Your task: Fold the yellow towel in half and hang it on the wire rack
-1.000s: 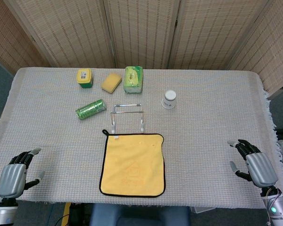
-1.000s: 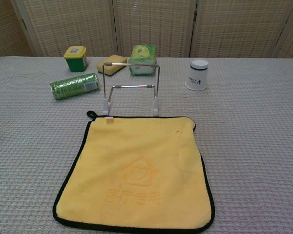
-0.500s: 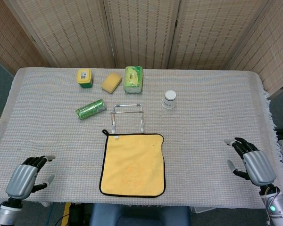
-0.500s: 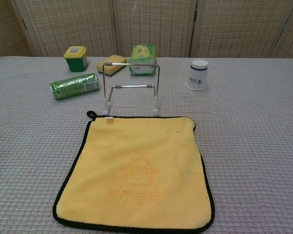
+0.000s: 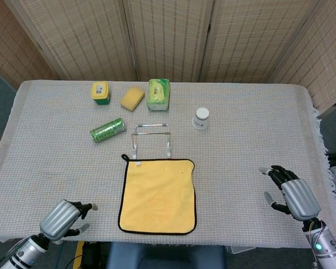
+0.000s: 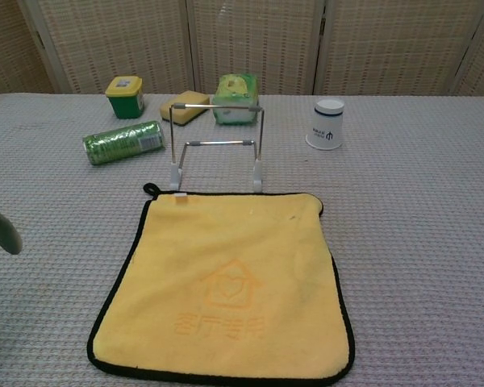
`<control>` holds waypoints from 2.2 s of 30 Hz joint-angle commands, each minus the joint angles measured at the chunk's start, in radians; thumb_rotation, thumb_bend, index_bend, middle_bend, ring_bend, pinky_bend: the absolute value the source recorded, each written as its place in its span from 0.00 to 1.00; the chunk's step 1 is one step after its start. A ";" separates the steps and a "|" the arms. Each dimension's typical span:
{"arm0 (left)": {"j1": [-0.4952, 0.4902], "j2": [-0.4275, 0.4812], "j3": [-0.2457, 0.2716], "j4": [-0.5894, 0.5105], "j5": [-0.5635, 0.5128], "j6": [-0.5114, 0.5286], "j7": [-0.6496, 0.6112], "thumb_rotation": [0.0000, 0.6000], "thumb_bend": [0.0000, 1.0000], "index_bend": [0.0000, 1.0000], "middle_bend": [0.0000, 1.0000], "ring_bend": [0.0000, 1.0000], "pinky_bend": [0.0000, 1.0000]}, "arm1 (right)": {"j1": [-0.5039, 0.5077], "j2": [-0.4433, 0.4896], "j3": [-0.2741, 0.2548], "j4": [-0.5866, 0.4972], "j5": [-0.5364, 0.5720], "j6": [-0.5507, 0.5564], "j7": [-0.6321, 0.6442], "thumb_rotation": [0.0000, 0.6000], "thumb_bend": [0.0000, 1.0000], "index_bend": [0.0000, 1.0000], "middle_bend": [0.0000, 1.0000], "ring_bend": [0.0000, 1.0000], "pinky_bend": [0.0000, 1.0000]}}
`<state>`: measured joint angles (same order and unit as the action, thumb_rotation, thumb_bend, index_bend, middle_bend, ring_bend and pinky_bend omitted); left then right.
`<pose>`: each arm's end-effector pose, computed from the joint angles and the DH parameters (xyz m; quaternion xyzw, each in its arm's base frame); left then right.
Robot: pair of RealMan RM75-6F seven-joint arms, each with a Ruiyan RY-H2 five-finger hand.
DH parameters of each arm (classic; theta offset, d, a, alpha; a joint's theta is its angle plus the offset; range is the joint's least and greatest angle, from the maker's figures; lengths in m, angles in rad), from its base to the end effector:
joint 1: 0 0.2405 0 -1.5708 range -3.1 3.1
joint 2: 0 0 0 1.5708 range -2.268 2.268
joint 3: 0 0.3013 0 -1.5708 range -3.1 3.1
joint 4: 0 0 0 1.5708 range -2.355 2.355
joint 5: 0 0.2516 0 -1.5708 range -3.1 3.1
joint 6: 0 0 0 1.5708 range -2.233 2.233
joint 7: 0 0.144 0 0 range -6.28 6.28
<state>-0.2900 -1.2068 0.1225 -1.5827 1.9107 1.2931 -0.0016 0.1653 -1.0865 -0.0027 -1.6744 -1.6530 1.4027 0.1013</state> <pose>-0.3023 0.1884 0.0457 -0.7960 -0.3180 -0.3907 0.3356 -0.3304 -0.1978 0.1202 0.6553 -0.4056 0.4257 0.4742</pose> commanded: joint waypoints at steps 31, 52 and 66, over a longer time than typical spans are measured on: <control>-0.111 -0.247 0.028 0.115 -0.072 -0.188 0.125 1.00 0.32 0.41 0.83 0.81 0.94 | 0.001 -0.008 -0.019 0.014 0.004 -0.004 0.016 1.00 0.42 0.20 0.29 0.21 0.26; -0.133 -0.357 0.016 0.193 -0.105 -0.154 0.118 1.00 0.32 0.44 0.85 0.83 0.94 | -0.006 -0.005 -0.018 0.019 0.015 0.005 0.025 1.00 0.42 0.20 0.29 0.21 0.26; -0.141 -0.364 0.022 0.204 -0.091 -0.093 0.076 1.00 0.33 0.48 0.86 0.84 0.94 | -0.003 -0.002 -0.019 0.010 0.008 0.004 0.023 1.00 0.42 0.20 0.29 0.21 0.26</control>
<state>-0.4315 -1.5659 0.1433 -1.3863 1.8106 1.1854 0.0835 0.1621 -1.0881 -0.0214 -1.6640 -1.6448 1.4064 0.1243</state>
